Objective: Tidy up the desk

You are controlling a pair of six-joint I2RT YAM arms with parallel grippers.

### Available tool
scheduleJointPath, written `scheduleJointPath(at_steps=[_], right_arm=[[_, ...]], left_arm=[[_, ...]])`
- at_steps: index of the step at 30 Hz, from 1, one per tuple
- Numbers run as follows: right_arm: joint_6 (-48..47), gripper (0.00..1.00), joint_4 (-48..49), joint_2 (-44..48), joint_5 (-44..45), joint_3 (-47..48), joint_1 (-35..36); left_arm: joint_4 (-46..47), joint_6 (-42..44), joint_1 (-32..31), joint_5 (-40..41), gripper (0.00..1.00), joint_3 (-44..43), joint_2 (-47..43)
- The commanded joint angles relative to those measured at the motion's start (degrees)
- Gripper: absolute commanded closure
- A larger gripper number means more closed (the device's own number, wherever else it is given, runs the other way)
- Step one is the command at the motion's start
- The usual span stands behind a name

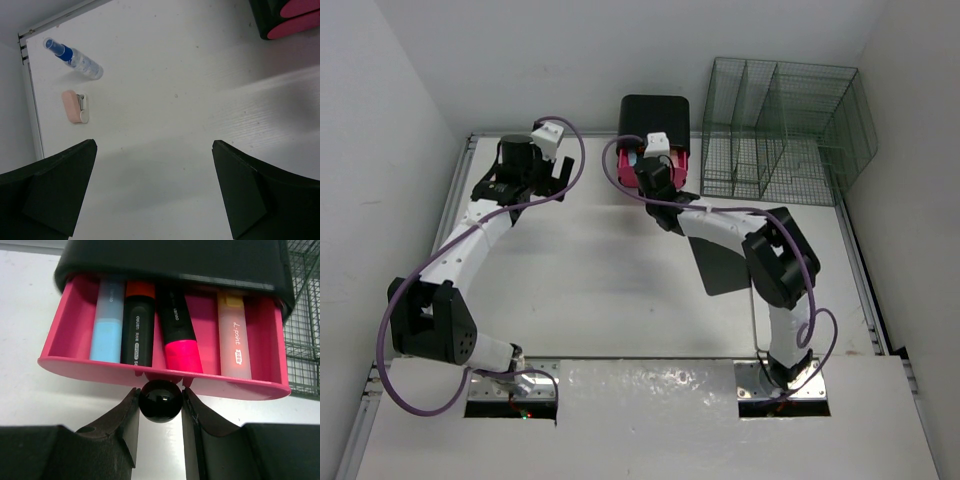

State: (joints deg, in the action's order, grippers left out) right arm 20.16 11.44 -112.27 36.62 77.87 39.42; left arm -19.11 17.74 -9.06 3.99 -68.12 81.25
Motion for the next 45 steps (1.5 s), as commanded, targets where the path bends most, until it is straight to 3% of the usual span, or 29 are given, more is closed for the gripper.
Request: scheduleJointPath(at_steps=[1,12,24,28,29,41,45], right_arm=[[-1.2,1.00,3.9,-2.5,-1.2,6.2,-2.1],[-2.0,1.00,2.1,-11.0,-3.3,17.3,-5.9],[-1.4,1.00,1.7,-10.9,-4.2,16.0,-6.2],[-1.8,0.65,3.1,-7.8,-5.9,12.8,-5.9],[-1.6,0.51,3.2,-7.2,-6.0,11.4,-5.8],[3.6,0.25,4.4,-0.5,-4.0,1.6,-3.4],[4.8,0.24,5.7,-1.1,-2.9,-0.3,-3.1]], left_arm=[[2.1,0.6,-0.3,0.3,0.00,0.3,-2.1],[2.1,0.9,-0.3,0.8,0.00,0.3,-1.2],[1.9,0.9,-0.3,0.8,0.00,0.0,-0.6],[1.8,0.8,-0.3,0.8,0.00,-0.1,-0.7],[1.8,0.8,-0.3,0.7,0.00,-0.1,-0.7],[1.7,0.8,-0.2,0.7,0.00,0.0,0.0],[1.8,0.8,-0.3,0.7,0.00,0.1,0.0]])
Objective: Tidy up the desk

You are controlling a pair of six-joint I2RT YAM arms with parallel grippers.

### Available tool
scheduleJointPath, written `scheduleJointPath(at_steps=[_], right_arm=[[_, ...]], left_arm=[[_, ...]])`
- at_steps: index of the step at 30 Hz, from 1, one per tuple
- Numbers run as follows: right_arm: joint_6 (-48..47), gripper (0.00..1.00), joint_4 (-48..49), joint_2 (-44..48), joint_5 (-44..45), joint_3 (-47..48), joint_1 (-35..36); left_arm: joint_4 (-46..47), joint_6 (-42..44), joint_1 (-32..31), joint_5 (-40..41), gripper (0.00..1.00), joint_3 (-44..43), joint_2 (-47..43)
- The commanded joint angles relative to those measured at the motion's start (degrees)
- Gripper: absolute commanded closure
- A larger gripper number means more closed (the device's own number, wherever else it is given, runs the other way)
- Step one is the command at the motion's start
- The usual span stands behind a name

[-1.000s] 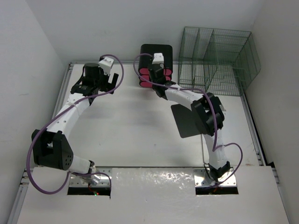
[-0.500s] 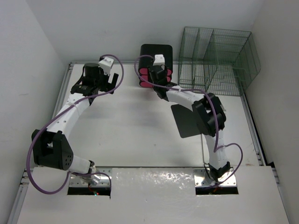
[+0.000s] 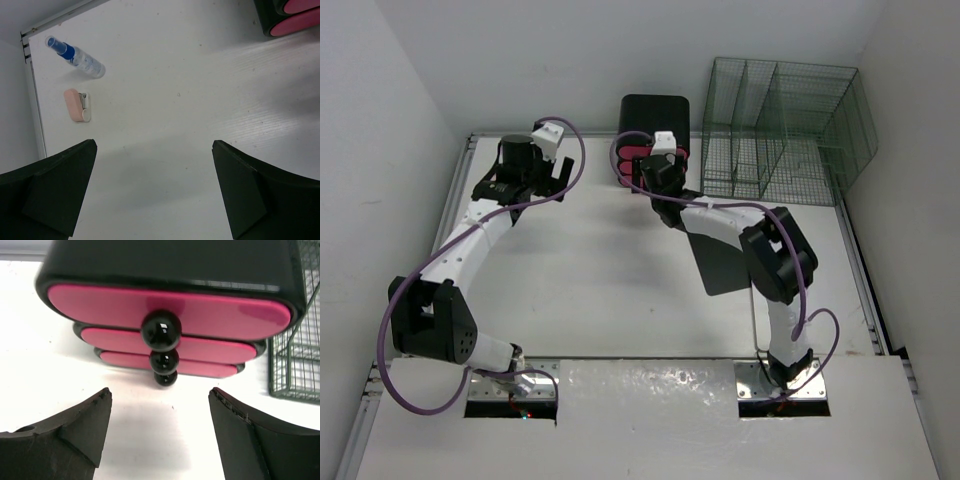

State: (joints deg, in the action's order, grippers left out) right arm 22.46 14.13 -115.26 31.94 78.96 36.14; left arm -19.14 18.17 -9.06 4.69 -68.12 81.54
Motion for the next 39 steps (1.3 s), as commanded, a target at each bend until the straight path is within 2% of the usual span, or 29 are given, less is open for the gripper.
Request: scheduleJointPath(at_steps=[1,8,18,25,39], right_arm=[[2.6,0.24,3.9,1.6,2.4,-1.6,0.2],[3.3,0.43,7.1,-1.5,3.5,-1.4,0.4],[2.6,0.41,6.0,-8.7,6.1,6.1,0.4],[2.1,0.48,8.5,-10.4,12.7,6.6,0.5],[-1.2,0.54,9.4,-15.1,15.4,12.1,0.7]], left_arm=[[1.9,0.4,-0.2,0.0,0.00,0.1,-0.2],[1.9,0.4,-0.2,-0.1,0.00,0.3,-0.1],[1.9,0.7,-0.2,-0.1,0.00,0.3,-0.2],[1.8,0.7,-0.2,-1.0,0.00,0.2,-0.1],[1.4,1.0,-0.2,-1.3,0.00,0.1,0.2]])
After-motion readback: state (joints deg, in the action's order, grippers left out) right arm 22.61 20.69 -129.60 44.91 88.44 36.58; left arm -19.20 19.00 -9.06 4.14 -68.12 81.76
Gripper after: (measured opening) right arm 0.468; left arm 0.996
